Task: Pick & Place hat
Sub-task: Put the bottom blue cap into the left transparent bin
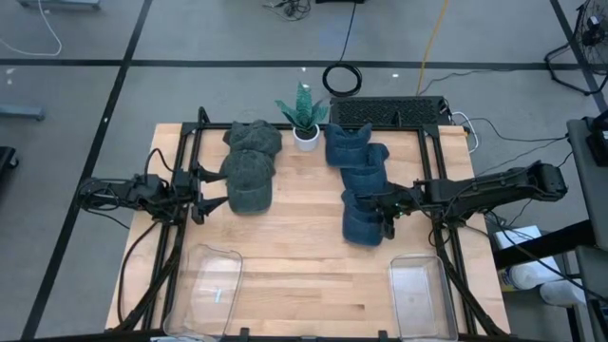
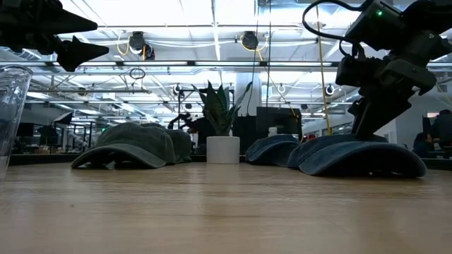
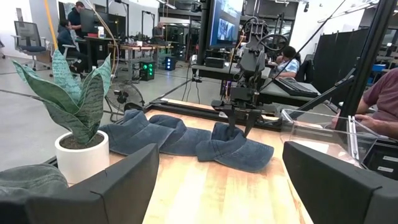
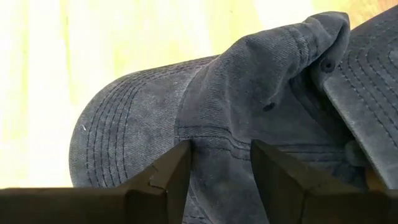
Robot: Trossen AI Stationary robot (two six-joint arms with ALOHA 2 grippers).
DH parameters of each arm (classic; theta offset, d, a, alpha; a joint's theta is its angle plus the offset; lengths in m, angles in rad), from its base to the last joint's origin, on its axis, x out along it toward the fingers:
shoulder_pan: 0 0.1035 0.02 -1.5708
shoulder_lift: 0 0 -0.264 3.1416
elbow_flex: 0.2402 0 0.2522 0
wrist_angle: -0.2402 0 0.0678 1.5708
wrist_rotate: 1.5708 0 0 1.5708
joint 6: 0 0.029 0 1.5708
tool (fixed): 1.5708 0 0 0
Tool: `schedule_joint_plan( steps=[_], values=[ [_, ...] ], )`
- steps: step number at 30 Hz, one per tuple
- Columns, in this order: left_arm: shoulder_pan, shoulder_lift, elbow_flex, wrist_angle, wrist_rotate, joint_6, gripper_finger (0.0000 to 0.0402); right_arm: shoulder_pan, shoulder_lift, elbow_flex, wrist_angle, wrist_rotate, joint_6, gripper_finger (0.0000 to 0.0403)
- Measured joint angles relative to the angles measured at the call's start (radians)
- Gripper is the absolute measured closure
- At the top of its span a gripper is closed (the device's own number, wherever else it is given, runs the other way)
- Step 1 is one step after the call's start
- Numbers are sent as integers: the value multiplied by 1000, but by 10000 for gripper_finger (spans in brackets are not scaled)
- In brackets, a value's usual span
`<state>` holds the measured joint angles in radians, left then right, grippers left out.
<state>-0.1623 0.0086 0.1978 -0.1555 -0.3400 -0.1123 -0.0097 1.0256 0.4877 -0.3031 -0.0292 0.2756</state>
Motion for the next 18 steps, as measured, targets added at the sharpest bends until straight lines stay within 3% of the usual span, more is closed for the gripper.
schedule_joint_plan(
  steps=[18],
  values=[
    [0,0,0,0,0,0,50,0,0,0,15,1,-6,307]
  ],
)
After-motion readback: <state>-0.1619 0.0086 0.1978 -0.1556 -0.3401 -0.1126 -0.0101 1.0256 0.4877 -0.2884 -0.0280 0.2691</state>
